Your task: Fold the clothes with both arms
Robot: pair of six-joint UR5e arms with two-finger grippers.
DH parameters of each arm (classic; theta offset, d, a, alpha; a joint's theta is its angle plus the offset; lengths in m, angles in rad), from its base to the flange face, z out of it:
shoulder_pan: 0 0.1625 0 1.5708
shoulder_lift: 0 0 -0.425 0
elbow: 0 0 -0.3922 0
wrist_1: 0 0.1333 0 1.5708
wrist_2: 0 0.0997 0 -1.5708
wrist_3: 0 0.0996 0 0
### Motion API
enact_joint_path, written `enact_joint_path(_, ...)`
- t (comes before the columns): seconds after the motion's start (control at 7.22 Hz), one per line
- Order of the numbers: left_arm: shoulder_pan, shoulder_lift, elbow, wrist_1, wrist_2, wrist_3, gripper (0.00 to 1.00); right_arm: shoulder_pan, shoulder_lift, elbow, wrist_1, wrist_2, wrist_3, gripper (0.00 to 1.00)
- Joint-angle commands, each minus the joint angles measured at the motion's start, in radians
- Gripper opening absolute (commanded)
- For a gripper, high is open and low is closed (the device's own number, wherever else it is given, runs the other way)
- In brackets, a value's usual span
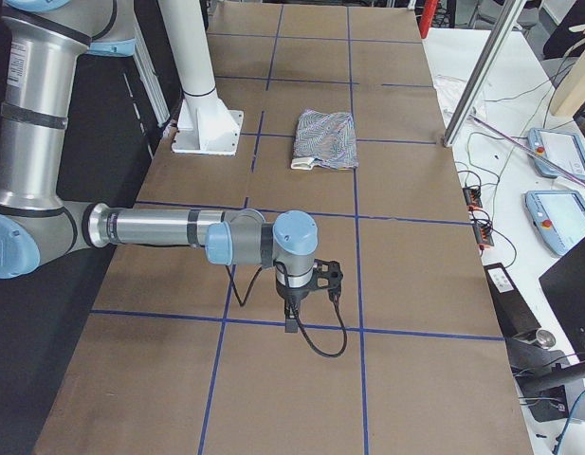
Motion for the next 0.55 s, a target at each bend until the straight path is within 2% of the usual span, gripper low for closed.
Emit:
enact_joint_path(0.0,0.001,0.067,-0.009,-0.017,-0.067,-0.001,1.00,0.013,-0.007,-0.001,-0.013,0.002,-0.012,1.00)
enact_joint_path(0.42,0.003,0.089,-0.018,-0.031,-0.066,0.002,1.00,0.013,-0.010,-0.003,-0.010,0.002,-0.011,1.00)
